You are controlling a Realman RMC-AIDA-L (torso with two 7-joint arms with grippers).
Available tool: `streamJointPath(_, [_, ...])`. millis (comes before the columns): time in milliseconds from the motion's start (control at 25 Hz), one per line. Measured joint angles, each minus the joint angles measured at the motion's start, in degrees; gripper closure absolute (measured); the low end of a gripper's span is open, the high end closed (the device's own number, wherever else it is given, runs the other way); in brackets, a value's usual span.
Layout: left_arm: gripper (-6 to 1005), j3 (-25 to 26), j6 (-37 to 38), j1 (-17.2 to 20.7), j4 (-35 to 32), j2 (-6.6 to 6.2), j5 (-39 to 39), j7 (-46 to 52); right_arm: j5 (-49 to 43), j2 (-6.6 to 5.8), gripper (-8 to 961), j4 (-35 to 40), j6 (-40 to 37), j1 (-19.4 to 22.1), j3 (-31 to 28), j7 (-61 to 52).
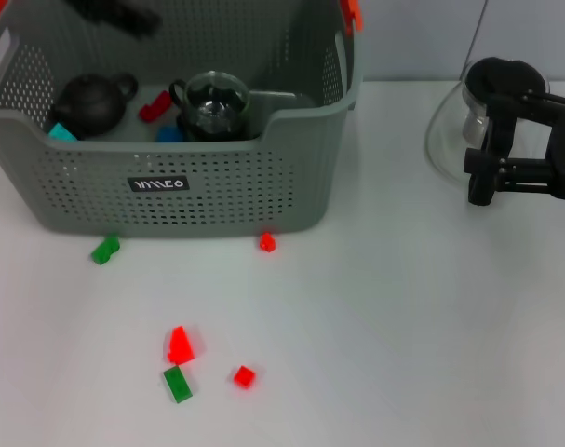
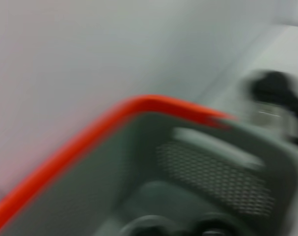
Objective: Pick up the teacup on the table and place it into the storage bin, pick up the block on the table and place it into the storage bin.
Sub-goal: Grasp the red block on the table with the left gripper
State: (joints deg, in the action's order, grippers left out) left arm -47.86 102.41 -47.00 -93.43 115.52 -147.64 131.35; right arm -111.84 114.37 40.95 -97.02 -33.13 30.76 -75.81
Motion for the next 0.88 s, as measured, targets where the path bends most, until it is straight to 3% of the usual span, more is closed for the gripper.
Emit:
streamJointPath(40, [345, -0.16, 2.94, 0.80, -3.20, 1.17, 1.24, -1.13, 0.01, -0.01, 26, 0.00, 0.12, 0.00, 0.00, -0.02])
streamJointPath(160, [273, -0.27, 8.79, 4.16, -12.74, 6.42, 4.03, -5.23, 0.03, 0.00, 26, -0.23, 0.50, 0.00, -0.18, 0.01])
streamJointPath(200, [250, -2.29, 10.61, 7.93, -16.86, 8.50, 7.22, -6.79, 0.04, 0.02, 26, -0.28, 0.59, 0.00, -0.28, -0.01])
streamJointPath(240, [226, -2.29, 10.61, 7.93, -16.86, 8.50, 7.22, -6.79, 0.05, 0.06, 26, -0.28, 0.58, -0.02, -0.32, -0.13])
streamJointPath(400, [131, -12.97, 10.41, 17.34, -20.44, 8.53, 15.50, -6.53, 0.27, 0.05, 26, -0.16, 0.41, 0.02, -0.92, -0.61])
streamJointPath(520, [60, -18.98, 9.92, 20.95, -19.45, 8.64, 14.86, -7.87, 0.29, 0.26, 26, -0.35, 0.64, -0.09, -0.88, -0.61])
streamJointPath(720, [63, -29.88, 6.92, 22.09, -13.01, 8.71, 10.67, -9.35, -0.04, 0.66, 27, -0.63, 1.09, -0.40, -0.55, -0.56])
streamJointPath(760, [64, -29.88, 6.92, 22.09, -13.01, 8.71, 10.67, -9.35, -0.07, 0.73, 27, -0.63, 1.08, -0.42, -0.50, -0.55])
streamJointPath(800, [65, -34.39, 5.29, 21.33, -9.42, 8.71, 7.95, -9.68, -0.10, 0.81, 27, -0.64, 1.04, -0.44, -0.45, -0.52])
streamJointPath(880, [78, -38.81, 3.33, 20.23, -5.81, 8.77, 5.22, -9.69, -0.14, 0.94, 27, -0.66, 0.92, -0.40, -0.41, -0.43])
